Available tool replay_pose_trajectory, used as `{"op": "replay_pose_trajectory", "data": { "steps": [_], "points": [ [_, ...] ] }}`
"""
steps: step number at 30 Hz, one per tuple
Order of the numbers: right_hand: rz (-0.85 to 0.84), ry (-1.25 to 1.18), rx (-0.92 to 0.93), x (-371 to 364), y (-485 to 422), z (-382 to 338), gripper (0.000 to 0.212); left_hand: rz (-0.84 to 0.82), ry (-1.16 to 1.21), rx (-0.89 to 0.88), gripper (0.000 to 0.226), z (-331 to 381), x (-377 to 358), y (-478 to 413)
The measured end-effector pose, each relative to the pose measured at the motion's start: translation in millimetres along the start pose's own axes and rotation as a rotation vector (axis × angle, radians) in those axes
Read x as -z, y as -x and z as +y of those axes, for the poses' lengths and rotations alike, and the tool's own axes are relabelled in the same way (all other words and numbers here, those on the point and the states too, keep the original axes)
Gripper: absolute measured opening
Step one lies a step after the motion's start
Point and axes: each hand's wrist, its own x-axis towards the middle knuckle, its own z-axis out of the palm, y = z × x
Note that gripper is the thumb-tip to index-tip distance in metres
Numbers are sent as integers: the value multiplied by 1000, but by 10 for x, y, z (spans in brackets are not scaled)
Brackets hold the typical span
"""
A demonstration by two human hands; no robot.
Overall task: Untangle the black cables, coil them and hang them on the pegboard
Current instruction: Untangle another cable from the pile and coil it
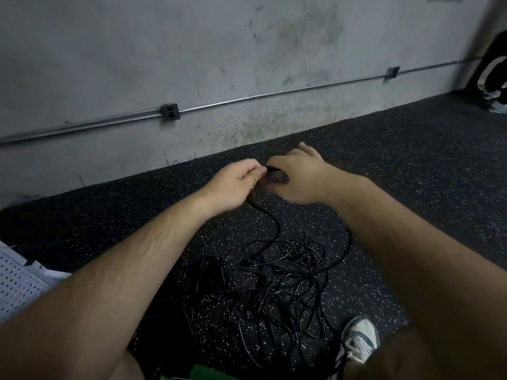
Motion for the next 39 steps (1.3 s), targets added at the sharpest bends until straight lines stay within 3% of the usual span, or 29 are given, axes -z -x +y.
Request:
{"op": "replay_pose_trajectory", "data": {
  "steps": [1,4,8,10,13,15,17,21,26,29,32,39],
  "points": [
    [0,-75,11,3,-24,11,19,7,1,-19,27,12,30,14],
    [121,-298,-49,110,-12,107,22,27,69,-10,22,-10,153,76],
    [284,-404,-163,179,42,189,23,-55,140,101,22,-107,228,104],
    [349,-464,-210,167,13,156,23,-138,44,163,23,-128,190,131],
    [555,-761,-310,261,-12,121,19,-291,-181,238,29,-150,118,197],
    [615,-788,-369,296,-14,147,24,-299,-242,249,21,-193,96,224],
    [569,-582,-408,272,-19,184,26,-214,-235,185,7,-172,111,260],
    [354,-422,-464,167,-53,267,23,101,-23,-7,14,33,266,276],
    [106,-384,-286,-17,-97,213,30,325,699,19,21,251,493,230],
    [-2,-314,-243,-130,-149,90,26,348,913,12,22,314,591,237],
    [-76,-306,-151,-199,-179,-98,16,346,881,0,23,333,625,261],
    [-140,-399,58,-215,-134,-363,18,427,606,59,27,223,658,277]
  ]
}}
